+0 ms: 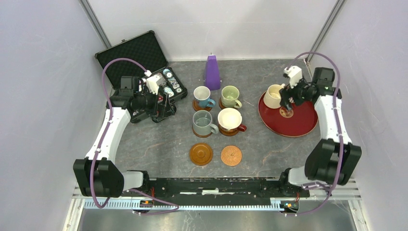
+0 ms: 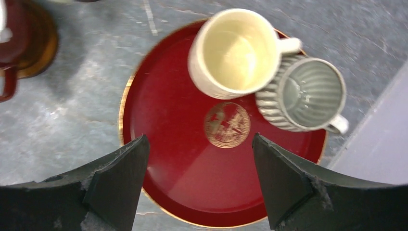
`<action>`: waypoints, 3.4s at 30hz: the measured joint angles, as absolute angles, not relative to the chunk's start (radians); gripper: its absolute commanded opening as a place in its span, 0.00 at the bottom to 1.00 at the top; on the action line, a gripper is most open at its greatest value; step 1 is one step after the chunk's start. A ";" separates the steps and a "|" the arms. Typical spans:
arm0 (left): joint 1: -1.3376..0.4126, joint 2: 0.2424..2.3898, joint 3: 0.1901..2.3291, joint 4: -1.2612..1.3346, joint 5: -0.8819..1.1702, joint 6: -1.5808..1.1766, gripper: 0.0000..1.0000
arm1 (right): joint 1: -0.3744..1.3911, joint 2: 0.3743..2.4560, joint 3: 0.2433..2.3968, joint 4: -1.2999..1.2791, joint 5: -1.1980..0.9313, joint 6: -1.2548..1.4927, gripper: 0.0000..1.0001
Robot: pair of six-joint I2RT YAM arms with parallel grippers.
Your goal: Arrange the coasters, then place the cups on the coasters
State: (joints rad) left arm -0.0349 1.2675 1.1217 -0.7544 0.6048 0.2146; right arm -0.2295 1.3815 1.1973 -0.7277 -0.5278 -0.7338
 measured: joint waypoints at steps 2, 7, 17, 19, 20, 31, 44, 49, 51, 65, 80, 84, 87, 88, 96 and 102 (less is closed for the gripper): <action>-0.035 1.267 1.122 -0.754 0.605 0.214 1.00 | -0.290 1.456 1.259 -0.734 -0.546 -0.735 0.83; -0.035 1.267 1.122 -0.755 0.604 0.215 1.00 | -0.403 1.661 1.464 -0.756 -0.555 -0.785 0.82; -0.035 1.267 1.121 -0.755 0.604 0.215 1.00 | -0.460 1.864 1.631 -0.844 -0.462 -1.083 0.82; -0.035 1.267 1.121 -0.755 0.604 0.215 1.00 | -0.460 1.892 1.654 -0.856 -0.445 -1.136 0.82; -0.035 1.267 1.121 -0.755 0.605 0.215 1.00 | -0.460 1.902 1.661 -0.859 -0.439 -1.165 0.82; -0.035 1.267 1.119 -0.759 0.609 0.235 1.00 | -0.459 1.973 1.689 -0.859 -0.386 -1.440 0.82; -0.035 1.284 1.115 -0.772 0.612 0.251 1.00 | -0.458 2.053 1.695 -0.787 -0.388 -1.551 0.84; -0.035 1.294 1.114 -0.773 0.612 0.251 1.00 | -0.447 2.090 1.707 -0.788 -0.393 -1.569 0.76; -0.035 1.295 1.114 -0.773 0.611 0.251 1.00 | -0.442 2.095 1.707 -0.791 -0.395 -1.576 0.67; -0.035 1.295 1.113 -0.773 0.603 0.251 1.00 | -0.453 2.057 1.673 -0.883 -0.405 -1.618 0.58; -0.035 1.303 1.113 -0.771 0.601 0.251 1.00 | -0.461 2.142 1.747 -0.922 -0.459 -1.459 0.62; -0.035 1.313 1.113 -0.770 0.601 0.251 1.00 | -0.461 2.154 1.748 -0.914 -0.467 -1.436 0.58; -0.035 1.317 1.113 -0.770 0.600 0.251 1.00 | -0.461 2.156 1.748 -0.909 -0.471 -1.429 0.51; -0.035 1.317 1.113 -0.769 0.600 0.251 1.00 | -0.461 2.156 1.748 -0.907 -0.471 -1.428 0.48; -0.035 1.317 1.113 -0.769 0.594 0.251 1.00 | -0.470 2.151 1.734 -0.899 -0.488 -1.430 0.30; -0.035 1.317 1.113 -0.769 0.592 0.251 1.00 | -0.480 2.101 1.670 -0.883 -0.497 -1.418 0.00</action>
State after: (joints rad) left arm -0.0349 1.3174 1.1133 -0.7689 0.5922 0.2512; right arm -0.4801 2.1010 1.6695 -0.8829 -0.4969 -1.4178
